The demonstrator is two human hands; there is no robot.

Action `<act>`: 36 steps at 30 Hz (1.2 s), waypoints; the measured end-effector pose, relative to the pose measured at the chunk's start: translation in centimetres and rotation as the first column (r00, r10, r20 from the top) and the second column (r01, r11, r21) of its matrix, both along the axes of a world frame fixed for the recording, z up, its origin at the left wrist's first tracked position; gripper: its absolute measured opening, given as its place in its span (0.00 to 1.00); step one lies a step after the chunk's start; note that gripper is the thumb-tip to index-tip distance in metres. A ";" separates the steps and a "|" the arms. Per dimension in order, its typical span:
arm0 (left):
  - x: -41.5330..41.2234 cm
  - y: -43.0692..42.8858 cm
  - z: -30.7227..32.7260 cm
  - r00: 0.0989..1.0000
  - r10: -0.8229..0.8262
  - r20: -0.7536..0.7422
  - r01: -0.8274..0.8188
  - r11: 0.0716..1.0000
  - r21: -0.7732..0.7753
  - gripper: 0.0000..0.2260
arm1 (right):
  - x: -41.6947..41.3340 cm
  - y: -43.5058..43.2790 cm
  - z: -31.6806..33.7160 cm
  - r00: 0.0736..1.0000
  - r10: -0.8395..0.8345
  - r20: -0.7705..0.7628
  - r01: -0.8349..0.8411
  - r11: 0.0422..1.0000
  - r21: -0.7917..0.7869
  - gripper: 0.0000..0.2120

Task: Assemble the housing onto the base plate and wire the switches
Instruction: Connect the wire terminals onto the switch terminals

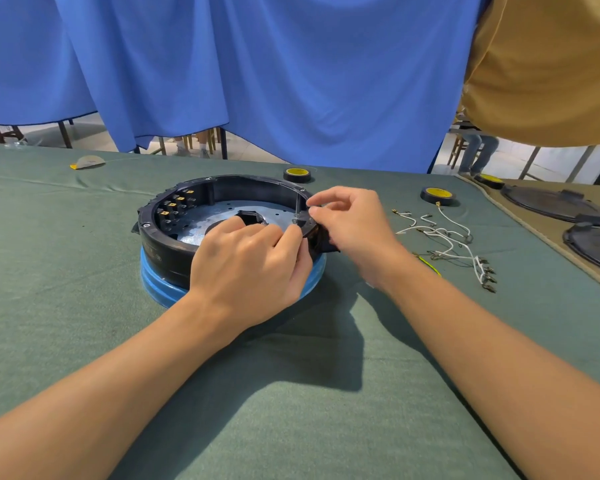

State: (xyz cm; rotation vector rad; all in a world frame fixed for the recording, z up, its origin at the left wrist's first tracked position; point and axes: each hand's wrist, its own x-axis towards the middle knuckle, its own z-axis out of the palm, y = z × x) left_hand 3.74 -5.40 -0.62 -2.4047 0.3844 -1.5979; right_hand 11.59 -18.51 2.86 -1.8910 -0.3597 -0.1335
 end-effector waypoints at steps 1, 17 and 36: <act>0.0 0.0 0.1 1.000 -0.001 -0.002 0.001 1.000 -0.002 0.16 | -0.1 -0.1 -0.5 0.993 -0.014 0.115 0.022 0.997 -0.072 0.06; -0.5 -0.8 0.4 0.996 0.081 0.026 -0.081 0.997 0.003 0.15 | -0.3 -4.2 -2.2 0.919 0.202 0.337 0.000 0.858 -0.513 0.21; -0.3 -2.6 -1.0 0.988 0.076 -0.137 -0.065 0.994 0.084 0.07 | 1.2 -16.1 -3.6 0.854 -0.334 0.399 0.512 0.400 -0.760 0.09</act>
